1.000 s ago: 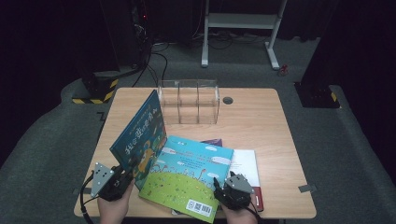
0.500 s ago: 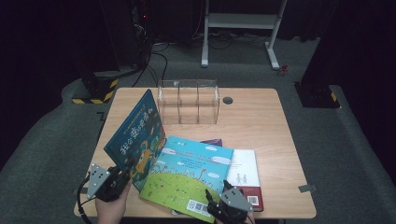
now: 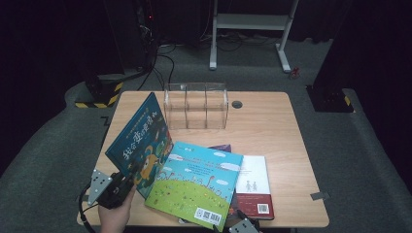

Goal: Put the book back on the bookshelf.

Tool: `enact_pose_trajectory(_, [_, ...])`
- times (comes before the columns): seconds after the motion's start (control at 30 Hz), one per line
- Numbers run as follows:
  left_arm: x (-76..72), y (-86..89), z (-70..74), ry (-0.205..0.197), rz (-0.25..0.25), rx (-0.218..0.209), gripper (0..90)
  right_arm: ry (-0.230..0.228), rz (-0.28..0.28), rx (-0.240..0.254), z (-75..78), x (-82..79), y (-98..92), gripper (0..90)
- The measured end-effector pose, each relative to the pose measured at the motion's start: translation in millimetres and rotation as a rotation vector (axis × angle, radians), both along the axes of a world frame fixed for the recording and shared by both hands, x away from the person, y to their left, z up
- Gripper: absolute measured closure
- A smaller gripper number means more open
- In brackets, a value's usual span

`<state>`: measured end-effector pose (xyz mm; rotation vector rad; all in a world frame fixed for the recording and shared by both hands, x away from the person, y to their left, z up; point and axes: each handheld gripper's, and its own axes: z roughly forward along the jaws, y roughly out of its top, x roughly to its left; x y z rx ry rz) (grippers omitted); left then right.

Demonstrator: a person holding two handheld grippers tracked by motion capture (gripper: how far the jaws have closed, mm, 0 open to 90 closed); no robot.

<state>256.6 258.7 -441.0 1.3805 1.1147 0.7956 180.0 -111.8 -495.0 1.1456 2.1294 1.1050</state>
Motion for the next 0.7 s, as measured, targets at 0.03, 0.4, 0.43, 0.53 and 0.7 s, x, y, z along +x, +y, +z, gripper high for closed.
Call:
enact_pose_trajectory(0.03, [0.3, 0.3, 0.0, 0.001, 0.000, -0.001, 82.2, 0.000, 0.005, -0.004, -0.4, 0.4, 0.7, 13.2])
enact_pose_trajectory(0.4, [0.9, 1.9, -0.1, 0.003, 0.000, -0.008, 82.2, -0.043, 0.030, -0.086, -5.3, -6.1, 6.2, 11.8])
enact_pose_trajectory(0.43, [0.8, 1.6, 0.0, 0.004, 0.000, -0.006, 82.2, -0.044, 0.028, -0.084, -5.1, -5.6, 5.9, 10.9])
enact_pose_trajectory(0.53, [0.5, 0.5, 0.5, 0.005, 0.000, 0.002, 82.0, -0.032, 0.013, -0.083, -3.3, -2.2, 3.3, 9.7])
enact_pose_trajectory(0.7, [0.6, 0.7, 0.5, 0.006, 0.001, -0.001, 82.0, -0.049, -0.092, -0.090, 0.8, 8.4, -23.0, 12.5])
